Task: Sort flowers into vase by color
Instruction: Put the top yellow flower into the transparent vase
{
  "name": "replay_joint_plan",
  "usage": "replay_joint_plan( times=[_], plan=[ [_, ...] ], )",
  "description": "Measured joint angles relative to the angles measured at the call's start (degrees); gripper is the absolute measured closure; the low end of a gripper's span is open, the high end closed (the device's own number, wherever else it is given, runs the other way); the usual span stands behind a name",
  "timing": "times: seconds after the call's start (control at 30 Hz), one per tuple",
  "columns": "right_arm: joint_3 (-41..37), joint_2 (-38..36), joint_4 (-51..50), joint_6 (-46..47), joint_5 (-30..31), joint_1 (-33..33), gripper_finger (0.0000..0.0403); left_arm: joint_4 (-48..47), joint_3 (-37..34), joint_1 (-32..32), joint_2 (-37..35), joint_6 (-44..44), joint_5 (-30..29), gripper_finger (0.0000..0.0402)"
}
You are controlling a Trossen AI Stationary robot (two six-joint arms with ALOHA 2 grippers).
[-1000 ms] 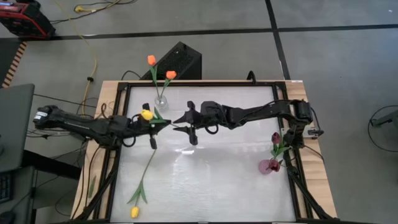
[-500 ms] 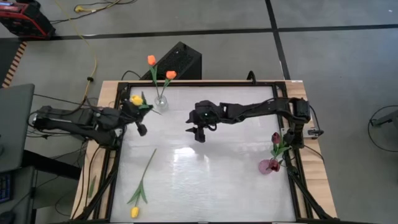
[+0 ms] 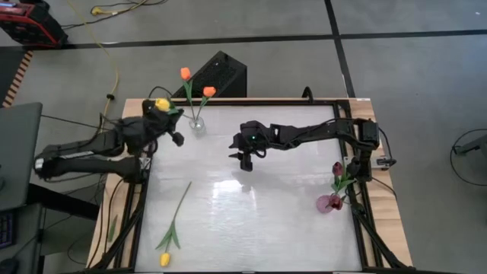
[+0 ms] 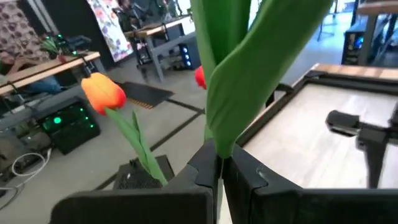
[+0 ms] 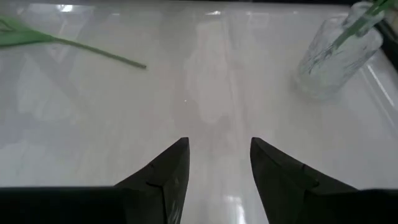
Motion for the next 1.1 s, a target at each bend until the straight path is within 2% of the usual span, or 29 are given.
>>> replay_joint_plan(
  times=[0.23,0.47,0.77,1.1],
  plan=[
    [0.01,0.0,0.18,0.77,-0.05,0.22,0.021,-0.21,-0.08,14.41,3.12,-0.47,12.34,0.0401],
    [0.04,0.02,-0.1,0.78,-0.04,0.17,0.021,-0.27,-0.08,21.47,4.01,-2.7,22.88,0.0401],
    [0.06,0.01,-1.68,-0.53,-0.04,-0.35,0.021,1.26,-3.39,23.31,6.59,-3.53,24.25,0.0401],
    [0.07,0.0,-3.79,-0.05,-0.05,-0.7,0.021,10.66,-12.21,25.36,6.64,-6.36,23.35,0.0401]
  ],
)
